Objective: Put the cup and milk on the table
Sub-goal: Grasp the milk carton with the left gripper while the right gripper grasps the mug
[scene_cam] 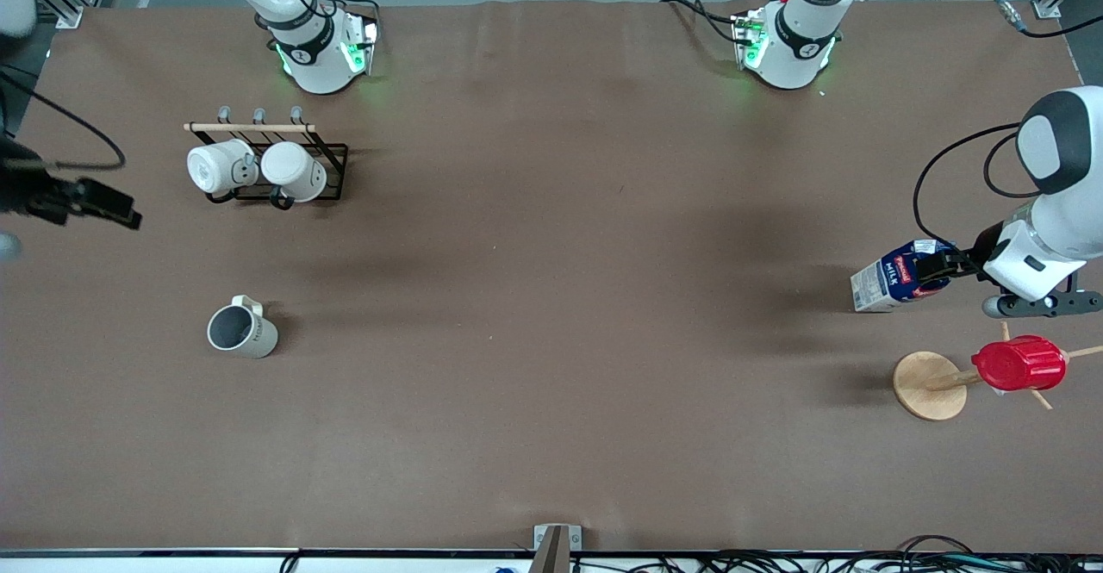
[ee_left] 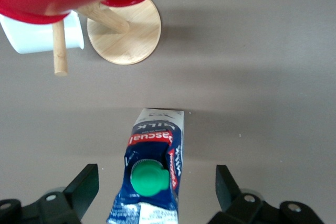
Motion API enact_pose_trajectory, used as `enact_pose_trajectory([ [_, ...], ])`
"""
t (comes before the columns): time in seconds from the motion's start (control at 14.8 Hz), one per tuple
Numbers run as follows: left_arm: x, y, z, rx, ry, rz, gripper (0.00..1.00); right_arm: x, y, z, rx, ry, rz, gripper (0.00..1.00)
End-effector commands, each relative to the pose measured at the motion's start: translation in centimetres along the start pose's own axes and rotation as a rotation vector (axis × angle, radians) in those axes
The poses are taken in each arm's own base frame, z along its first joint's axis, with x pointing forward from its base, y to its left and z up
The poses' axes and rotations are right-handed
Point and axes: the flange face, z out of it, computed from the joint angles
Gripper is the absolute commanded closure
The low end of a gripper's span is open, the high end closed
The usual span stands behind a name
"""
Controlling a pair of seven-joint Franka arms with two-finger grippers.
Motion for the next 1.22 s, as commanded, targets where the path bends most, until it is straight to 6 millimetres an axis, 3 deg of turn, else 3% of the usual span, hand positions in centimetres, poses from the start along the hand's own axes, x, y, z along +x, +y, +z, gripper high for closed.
enact_pose_trajectory([
  [0.0, -0.3, -1.0, 1.5, 0.010, 0.012, 0.006, 0.02, 2.7, 1.4, 6.7, -0.021, -0.029, -0.031, 0.00],
  [0.27, -0.6, -0.9, 3.4, 0.005, 0.005, 0.008, 0.02, 6.2, 3.0, 15.6, -0.027, -0.010, -0.061, 0.00],
  [0.61, -0.9, -0.8, 4.3, 0.002, -0.011, 0.008, 0.02, 6.9, 5.7, 26.5, -0.037, 0.042, -0.085, 0.00],
  [0.88, -1.4, -0.8, 5.1, 0.000, -0.028, 0.009, 0.02, 5.8, 5.5, 31.0, -0.003, 0.054, -0.057, 0.00],
  [0.95, -1.4, -0.8, 5.1, 0.000, -0.028, 0.009, 0.03, 5.4, 5.5, 32.0, -0.005, 0.057, -0.057, 0.04],
  [1.02, -1.4, -0.9, 5.0, 0.000, -0.027, 0.007, 0.07, 5.2, 5.3, 32.4, -0.007, 0.060, -0.060, 0.18],
  [1.08, -1.4, -0.9, 5.0, 0.000, -0.028, 0.007, 0.18, 5.3, 4.8, 32.4, -0.008, 0.060, -0.067, 0.45],
  [1.15, -1.4, -0.8, 4.9, 0.000, -0.025, 0.007, 0.39, 5.3, 4.7, 32.3, -0.009, 0.061, -0.069, 0.68],
])
